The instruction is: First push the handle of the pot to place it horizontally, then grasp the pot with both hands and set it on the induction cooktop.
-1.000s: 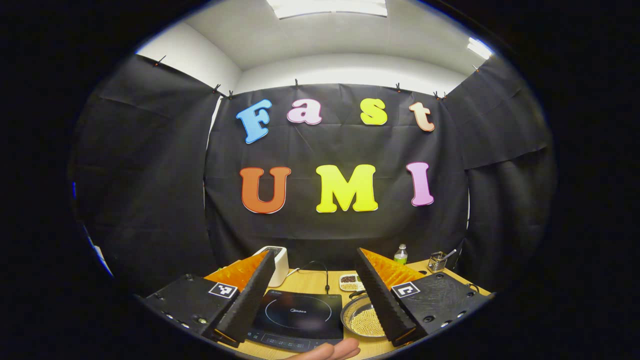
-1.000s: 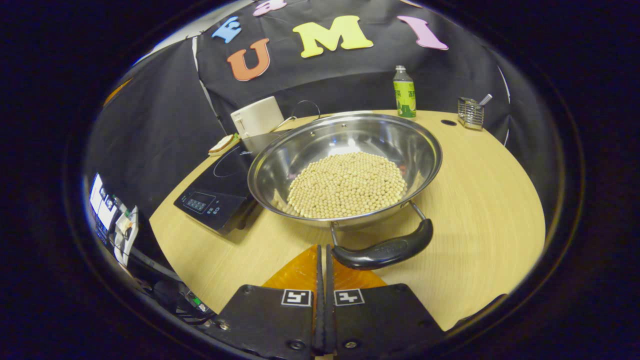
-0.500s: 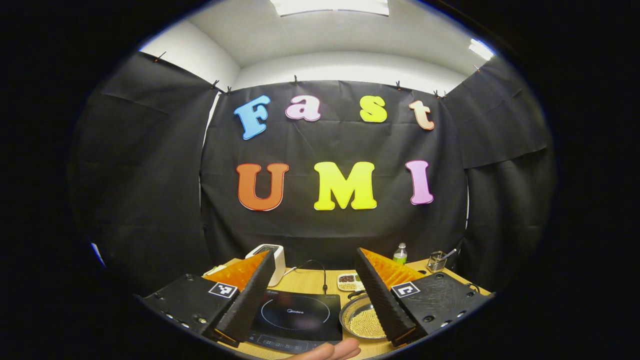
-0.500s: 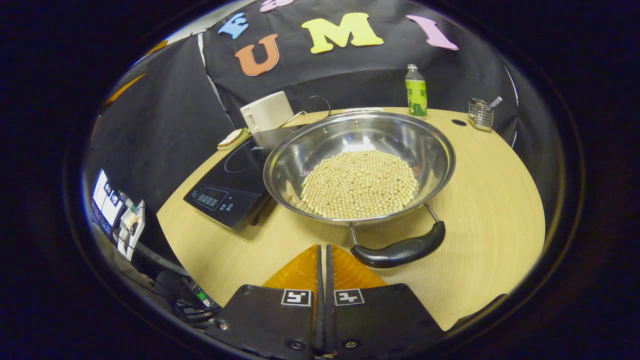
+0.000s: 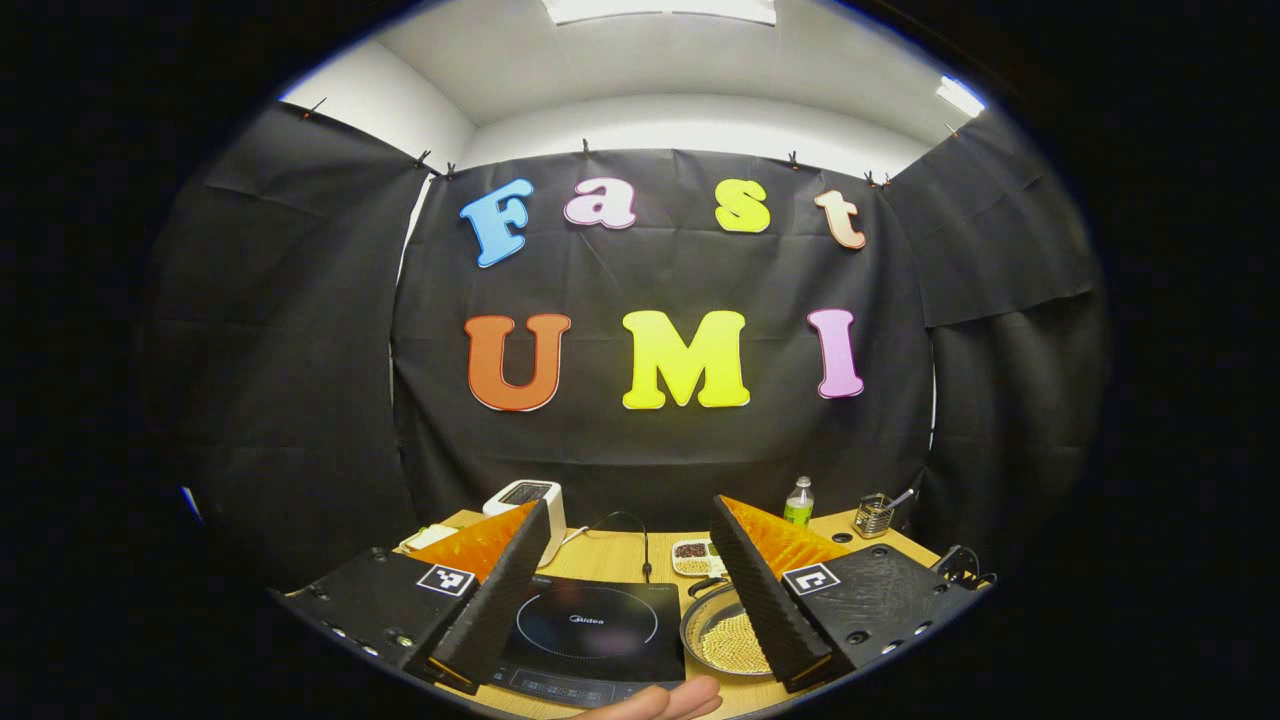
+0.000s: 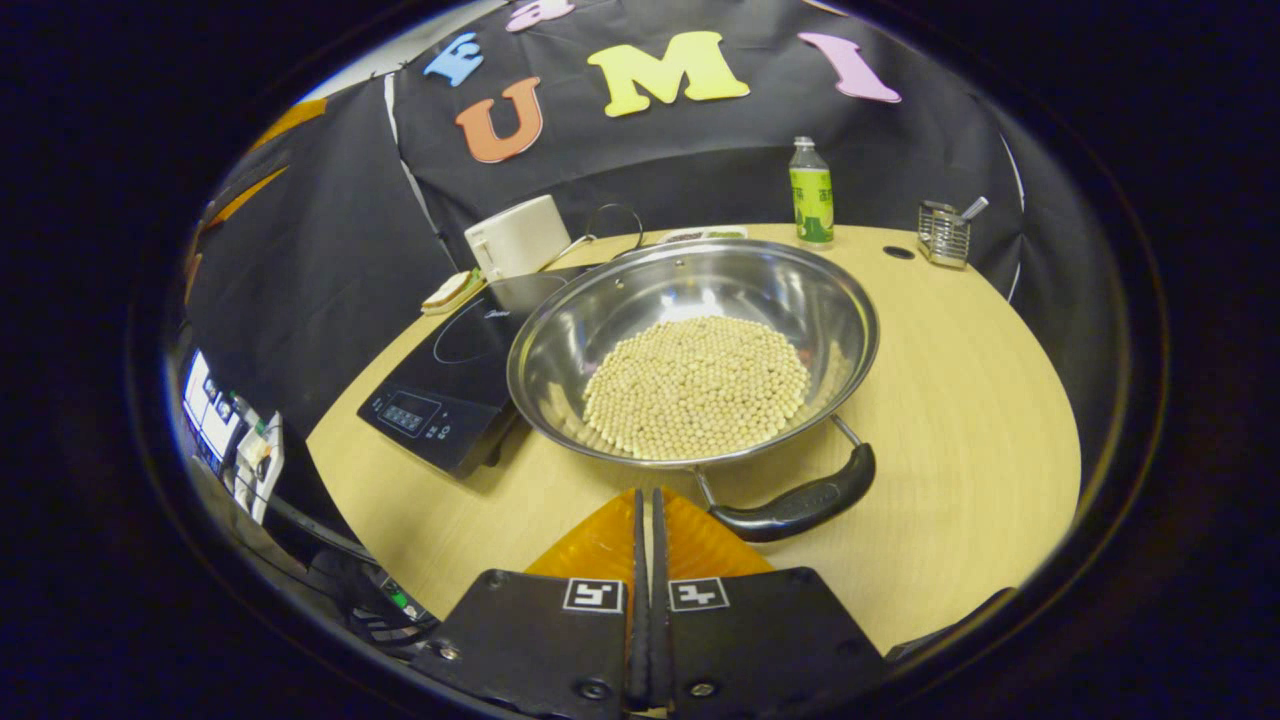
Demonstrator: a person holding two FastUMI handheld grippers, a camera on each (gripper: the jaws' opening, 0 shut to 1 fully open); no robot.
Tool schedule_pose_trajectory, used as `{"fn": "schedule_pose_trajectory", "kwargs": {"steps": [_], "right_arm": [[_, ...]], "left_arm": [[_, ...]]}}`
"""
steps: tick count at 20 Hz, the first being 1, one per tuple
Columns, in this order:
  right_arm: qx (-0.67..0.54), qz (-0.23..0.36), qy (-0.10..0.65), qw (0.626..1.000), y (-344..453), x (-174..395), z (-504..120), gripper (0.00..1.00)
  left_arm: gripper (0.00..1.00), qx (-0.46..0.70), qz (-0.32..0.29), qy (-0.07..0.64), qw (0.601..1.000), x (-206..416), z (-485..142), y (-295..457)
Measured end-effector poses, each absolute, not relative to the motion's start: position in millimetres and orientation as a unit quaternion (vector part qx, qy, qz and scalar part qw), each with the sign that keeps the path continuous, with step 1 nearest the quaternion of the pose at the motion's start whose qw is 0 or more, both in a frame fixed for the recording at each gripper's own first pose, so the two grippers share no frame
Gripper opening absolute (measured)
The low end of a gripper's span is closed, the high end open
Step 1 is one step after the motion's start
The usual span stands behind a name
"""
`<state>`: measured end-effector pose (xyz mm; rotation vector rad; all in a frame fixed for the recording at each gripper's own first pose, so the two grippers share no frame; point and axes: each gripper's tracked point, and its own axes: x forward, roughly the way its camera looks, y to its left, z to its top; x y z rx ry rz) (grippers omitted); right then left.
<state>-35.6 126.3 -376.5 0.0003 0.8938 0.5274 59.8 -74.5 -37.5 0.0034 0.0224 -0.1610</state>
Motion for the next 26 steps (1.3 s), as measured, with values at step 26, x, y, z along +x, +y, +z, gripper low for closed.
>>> {"fn": "schedule_pose_trajectory", "kwargs": {"steps": [26], "right_arm": [[0.033, 0.166, 0.422, 0.891, 39, 47, -372, 0.01]], "left_arm": [[0.96, -0.006, -0.134, 0.037, 0.990, 70, -63, -102]]}}
